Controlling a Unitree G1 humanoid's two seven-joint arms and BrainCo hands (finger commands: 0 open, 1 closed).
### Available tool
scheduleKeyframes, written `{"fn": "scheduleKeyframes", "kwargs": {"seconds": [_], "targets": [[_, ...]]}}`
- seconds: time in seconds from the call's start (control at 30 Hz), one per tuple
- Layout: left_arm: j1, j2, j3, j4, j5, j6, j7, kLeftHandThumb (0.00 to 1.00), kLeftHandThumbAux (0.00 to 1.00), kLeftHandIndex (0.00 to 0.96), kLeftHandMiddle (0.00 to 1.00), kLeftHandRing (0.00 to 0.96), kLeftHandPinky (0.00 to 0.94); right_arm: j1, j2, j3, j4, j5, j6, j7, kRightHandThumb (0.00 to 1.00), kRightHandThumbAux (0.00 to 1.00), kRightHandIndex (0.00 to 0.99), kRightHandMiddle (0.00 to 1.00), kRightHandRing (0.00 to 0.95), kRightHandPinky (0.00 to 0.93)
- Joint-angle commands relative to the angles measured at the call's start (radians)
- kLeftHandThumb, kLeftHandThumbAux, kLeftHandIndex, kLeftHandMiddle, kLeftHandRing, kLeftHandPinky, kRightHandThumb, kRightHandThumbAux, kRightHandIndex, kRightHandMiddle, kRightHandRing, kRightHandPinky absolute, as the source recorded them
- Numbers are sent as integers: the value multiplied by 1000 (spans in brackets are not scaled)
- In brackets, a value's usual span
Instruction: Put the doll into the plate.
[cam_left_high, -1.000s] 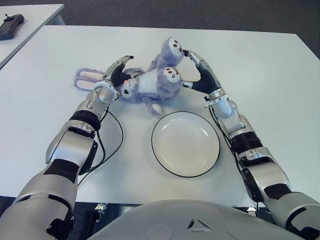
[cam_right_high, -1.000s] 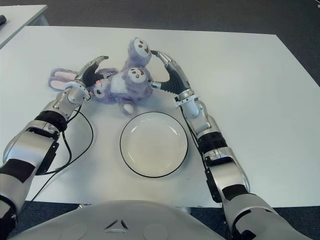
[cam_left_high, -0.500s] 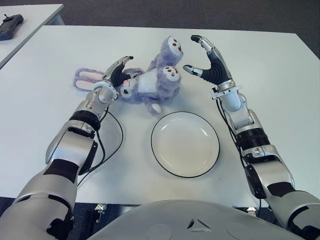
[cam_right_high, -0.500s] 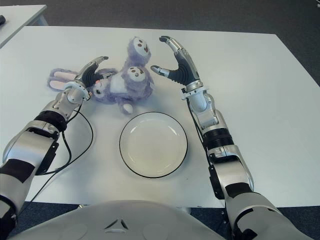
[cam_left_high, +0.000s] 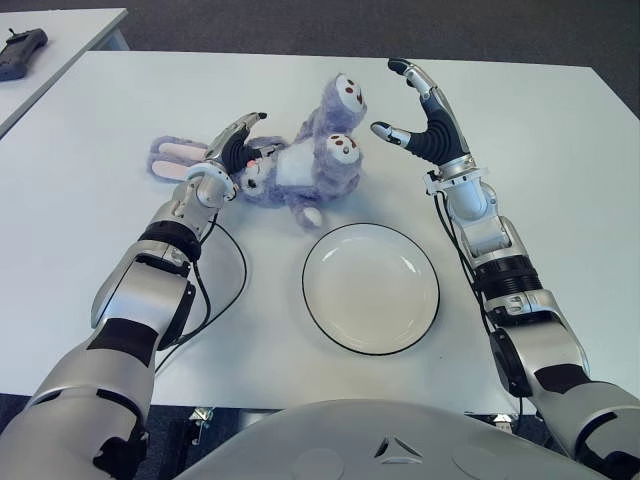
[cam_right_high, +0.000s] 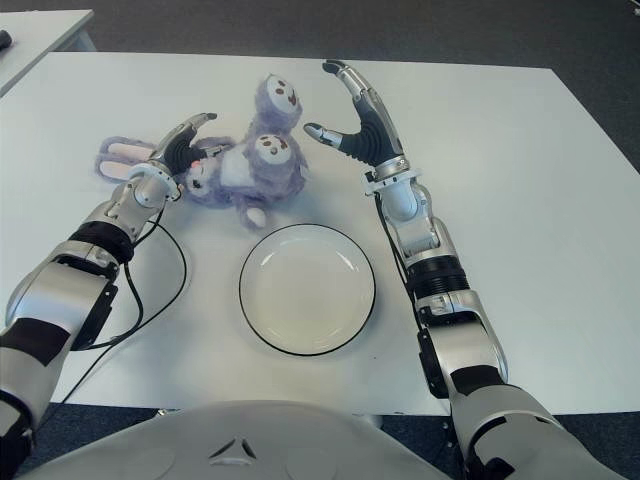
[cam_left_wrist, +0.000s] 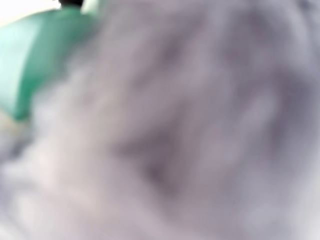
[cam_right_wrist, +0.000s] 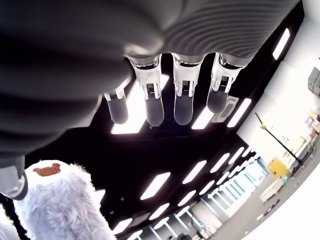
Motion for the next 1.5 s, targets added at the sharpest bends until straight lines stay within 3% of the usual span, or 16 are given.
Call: {"fn": "scheduleKeyframes", "kwargs": {"seconds": [0.03, 0.37, 0.9, 1.13, 1.5], "targets": [[98, -28, -36, 64, 40, 45, -43, 231, 418, 0, 0, 37, 74, -3, 0, -3, -9, 8, 20, 13, 173, 396, 90, 108, 76, 34], [98, -29, -32, 56, 36, 28, -30, 243, 423, 0, 0, 32, 57, -25, 2, 5, 9, 6, 8, 27, 185, 400, 94, 123, 89, 40], [68, -19, -35, 43, 44, -73, 22, 262, 436, 0, 17, 42, 46, -49, 10, 71, 59, -59, 43, 36, 197, 411, 62, 83, 56, 4], [54, -13, -34, 40, 44, -96, 17, 266, 424, 0, 25, 48, 47, -65, 13, 86, 83, -68, 40, 31, 209, 417, 74, 92, 66, 67], [43, -13, -29, 37, 36, -122, 2, 311, 408, 0, 30, 48, 21, -79, 23, 105, 105, -81, 50, 26, 219, 430, 68, 92, 74, 73]]}}
